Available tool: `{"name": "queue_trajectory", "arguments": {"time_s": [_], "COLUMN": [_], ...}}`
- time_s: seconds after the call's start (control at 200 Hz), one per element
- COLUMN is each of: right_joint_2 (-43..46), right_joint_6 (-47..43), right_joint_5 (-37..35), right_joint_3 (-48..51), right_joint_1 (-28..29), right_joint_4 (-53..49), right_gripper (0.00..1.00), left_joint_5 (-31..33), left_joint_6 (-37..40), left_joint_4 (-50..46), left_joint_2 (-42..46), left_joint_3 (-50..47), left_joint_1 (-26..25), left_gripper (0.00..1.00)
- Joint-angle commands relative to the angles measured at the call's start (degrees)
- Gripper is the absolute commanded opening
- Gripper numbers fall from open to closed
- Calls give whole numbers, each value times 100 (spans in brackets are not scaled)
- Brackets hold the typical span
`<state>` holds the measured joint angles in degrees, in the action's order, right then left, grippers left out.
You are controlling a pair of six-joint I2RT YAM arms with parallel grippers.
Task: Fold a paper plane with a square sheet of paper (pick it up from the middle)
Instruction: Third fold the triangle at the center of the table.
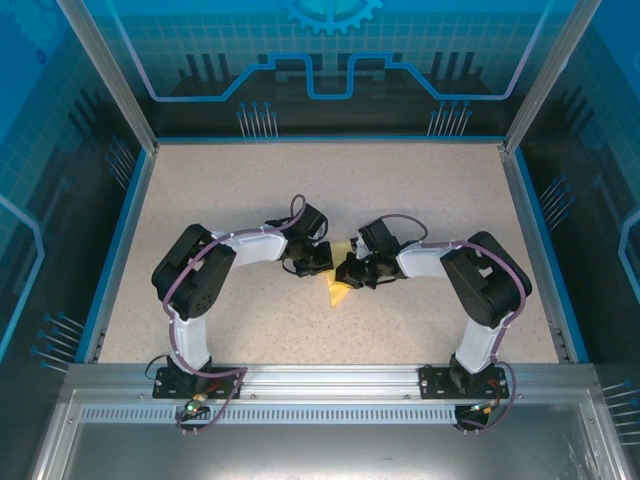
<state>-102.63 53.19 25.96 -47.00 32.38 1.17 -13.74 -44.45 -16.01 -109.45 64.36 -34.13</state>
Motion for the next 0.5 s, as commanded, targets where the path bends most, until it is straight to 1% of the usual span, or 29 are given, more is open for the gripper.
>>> {"name": "queue_trajectory", "arguments": {"time_s": [0.0, 0.22, 0.495], "right_joint_2": [-117, -131, -9], "right_joint_6": [-142, -175, -138], "right_joint_5": [-27, -46, -275], "right_joint_3": [-106, -125, -72], "right_joint_1": [93, 93, 93], "right_joint_4": [-199, -219, -314], "right_gripper": [7, 7, 7], "left_joint_5": [74, 71, 74], "left_joint_6": [137, 136, 138], "left_joint_4": [-196, -196, -204], "left_joint_2": [-147, -147, -145], "left_joint_3": [-27, -29, -29], "left_joint_1": [3, -4, -1], "left_gripper": [6, 6, 6]}}
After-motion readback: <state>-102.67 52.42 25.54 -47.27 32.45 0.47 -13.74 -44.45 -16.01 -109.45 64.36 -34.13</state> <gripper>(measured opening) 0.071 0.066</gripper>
